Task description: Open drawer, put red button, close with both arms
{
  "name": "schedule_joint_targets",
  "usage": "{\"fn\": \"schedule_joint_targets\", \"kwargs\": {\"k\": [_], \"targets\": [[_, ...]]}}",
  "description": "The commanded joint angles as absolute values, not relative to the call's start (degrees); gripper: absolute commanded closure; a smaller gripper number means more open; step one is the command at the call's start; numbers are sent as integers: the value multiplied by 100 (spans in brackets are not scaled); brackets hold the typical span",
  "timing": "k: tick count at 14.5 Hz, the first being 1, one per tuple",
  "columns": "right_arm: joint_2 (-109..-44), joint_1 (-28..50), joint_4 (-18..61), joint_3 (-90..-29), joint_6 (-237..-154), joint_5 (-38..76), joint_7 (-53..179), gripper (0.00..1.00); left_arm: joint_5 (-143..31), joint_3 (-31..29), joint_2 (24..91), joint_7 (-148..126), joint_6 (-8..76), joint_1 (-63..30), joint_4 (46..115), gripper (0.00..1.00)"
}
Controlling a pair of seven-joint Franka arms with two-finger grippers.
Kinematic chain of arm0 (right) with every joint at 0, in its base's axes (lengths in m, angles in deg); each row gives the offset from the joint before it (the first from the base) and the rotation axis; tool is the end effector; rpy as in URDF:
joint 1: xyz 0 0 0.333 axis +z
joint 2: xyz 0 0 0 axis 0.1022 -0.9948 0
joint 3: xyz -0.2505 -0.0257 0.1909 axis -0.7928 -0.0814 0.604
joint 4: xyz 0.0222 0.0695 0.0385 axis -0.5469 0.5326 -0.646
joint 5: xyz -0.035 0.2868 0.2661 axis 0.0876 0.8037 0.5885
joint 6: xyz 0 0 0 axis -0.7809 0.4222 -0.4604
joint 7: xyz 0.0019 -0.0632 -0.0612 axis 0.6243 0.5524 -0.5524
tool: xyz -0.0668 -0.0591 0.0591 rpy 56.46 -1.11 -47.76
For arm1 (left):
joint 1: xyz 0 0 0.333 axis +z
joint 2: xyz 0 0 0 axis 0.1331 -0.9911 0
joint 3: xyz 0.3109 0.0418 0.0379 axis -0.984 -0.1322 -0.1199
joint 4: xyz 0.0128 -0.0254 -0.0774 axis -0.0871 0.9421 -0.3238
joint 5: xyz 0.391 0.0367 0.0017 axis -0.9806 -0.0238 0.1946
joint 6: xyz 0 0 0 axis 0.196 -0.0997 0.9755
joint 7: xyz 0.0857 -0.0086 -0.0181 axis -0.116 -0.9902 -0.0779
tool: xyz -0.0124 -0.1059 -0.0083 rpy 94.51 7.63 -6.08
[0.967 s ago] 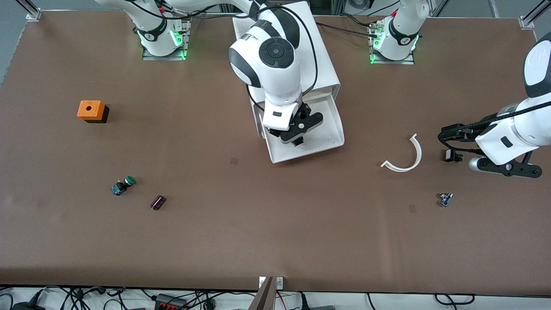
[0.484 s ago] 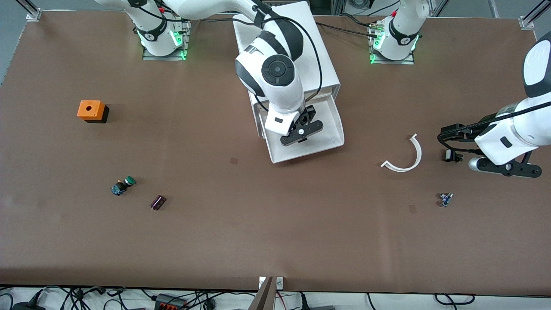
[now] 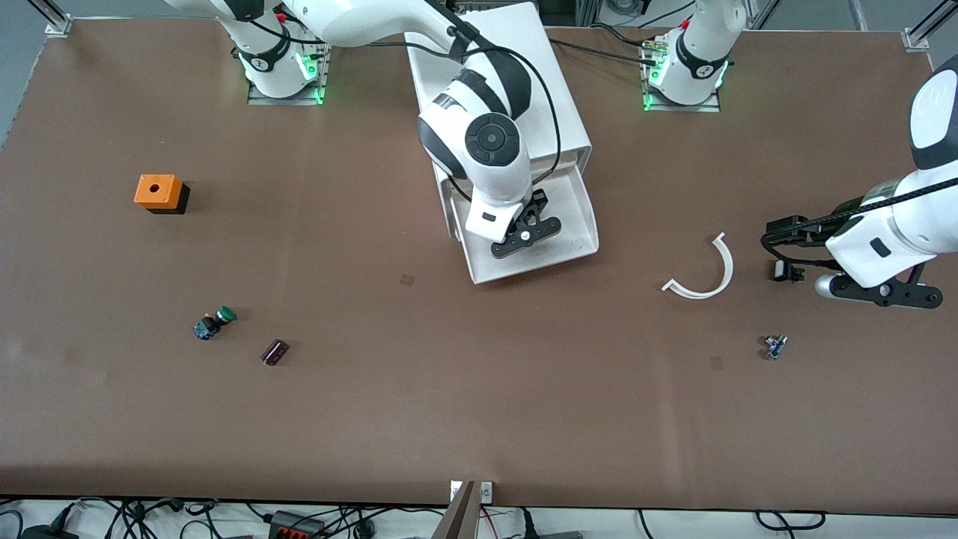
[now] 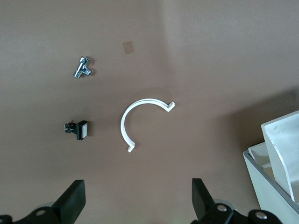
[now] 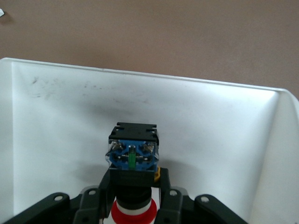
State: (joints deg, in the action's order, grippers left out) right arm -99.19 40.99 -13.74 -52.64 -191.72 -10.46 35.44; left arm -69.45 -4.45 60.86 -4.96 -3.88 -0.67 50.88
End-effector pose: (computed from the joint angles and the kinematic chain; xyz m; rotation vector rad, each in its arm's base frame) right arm 0.5071 0.5748 0.3353 -2.9427 -0.5911 0.0881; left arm 0.6411 -0.0434 0.5430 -3.1174 0.1652 0.3431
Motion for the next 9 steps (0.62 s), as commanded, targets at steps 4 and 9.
{"fn": "schedule_joint_targets", "kwargs": {"k": [4,9], "targets": [[-9951,4133,-1617,-5345,-19092,-997,3382,0,-7062,-410,6026,-556,-520,-53,4906,0],[-9539,3984,-1758,-5843,-19074,-1015,3240,0,-6824,-270,6088,-1152,-459,-106,4994,0]]}}
